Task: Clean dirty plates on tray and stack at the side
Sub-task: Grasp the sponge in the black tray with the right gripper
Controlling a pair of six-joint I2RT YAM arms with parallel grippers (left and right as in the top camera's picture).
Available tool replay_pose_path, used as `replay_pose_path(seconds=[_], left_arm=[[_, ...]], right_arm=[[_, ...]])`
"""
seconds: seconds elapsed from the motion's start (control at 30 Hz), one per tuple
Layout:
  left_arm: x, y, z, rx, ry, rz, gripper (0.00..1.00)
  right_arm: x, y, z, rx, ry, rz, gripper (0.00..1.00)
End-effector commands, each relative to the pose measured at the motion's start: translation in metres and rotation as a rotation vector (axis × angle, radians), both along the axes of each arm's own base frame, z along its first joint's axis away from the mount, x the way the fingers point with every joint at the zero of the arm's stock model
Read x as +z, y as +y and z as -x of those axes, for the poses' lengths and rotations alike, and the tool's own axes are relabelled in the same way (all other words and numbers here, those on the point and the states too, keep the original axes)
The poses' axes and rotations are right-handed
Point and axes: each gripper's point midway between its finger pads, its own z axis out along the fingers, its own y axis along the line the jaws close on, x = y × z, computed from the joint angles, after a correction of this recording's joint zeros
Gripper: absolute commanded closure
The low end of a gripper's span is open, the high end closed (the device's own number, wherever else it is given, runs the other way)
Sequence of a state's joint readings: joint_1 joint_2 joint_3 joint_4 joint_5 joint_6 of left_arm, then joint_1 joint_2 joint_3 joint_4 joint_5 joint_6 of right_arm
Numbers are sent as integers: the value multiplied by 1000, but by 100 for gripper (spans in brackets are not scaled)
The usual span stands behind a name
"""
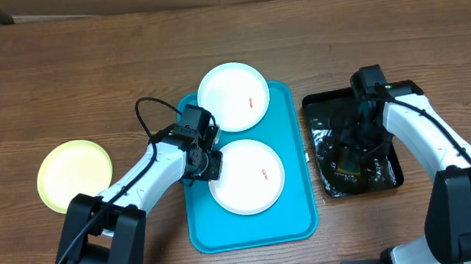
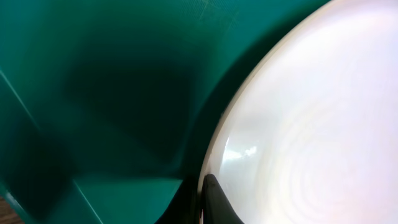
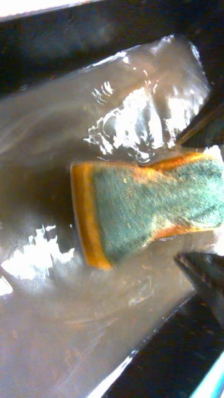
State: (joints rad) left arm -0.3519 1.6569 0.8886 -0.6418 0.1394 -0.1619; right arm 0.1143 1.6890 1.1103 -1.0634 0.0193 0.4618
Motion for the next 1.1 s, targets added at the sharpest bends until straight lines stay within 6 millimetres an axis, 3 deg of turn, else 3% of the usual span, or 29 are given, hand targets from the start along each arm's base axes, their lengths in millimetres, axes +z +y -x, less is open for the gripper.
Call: replay_pose_path(seconds=[0.0, 0.13, 0.2, 0.27, 0.33, 0.57, 0.6, 0.7, 0.77, 0.97, 1.07], left_arm=[[-3, 0, -1, 16, 8, -9, 96], [-3, 0, -1, 17, 8, -8, 96], [-3, 0, -1, 16, 8, -8, 96], [-3, 0, -1, 16, 7, -9, 96], [-3, 0, -1, 16, 9, -9, 96], [-3, 1, 0, 16, 13, -10, 96], [-3, 1, 0, 16, 14, -11, 96], [-3, 1, 1, 16, 16, -11, 96], [-3, 1, 1, 16, 16, -11, 96], [-4, 1, 1, 16, 18, -12, 96], [-3, 1, 1, 16, 17, -12, 96]], right_arm=[[-4, 13, 7, 21, 8, -44, 41], [-30, 15, 22, -4, 25, -43, 41], [-45, 14, 26, -7, 7, -44, 56], [-52, 8, 27, -47, -8, -19, 84], [-52, 5, 24, -59, -19, 1, 96], [-9, 7, -6, -11, -84, 2, 95], [1, 8, -10, 3, -94, 1, 87], [18, 8, -13, 17, -99, 1, 50], [21, 8, -9, 17, -80, 3, 41], [5, 5, 8, -6, -29, 10, 40], [-13, 5, 9, -12, -50, 6, 54]])
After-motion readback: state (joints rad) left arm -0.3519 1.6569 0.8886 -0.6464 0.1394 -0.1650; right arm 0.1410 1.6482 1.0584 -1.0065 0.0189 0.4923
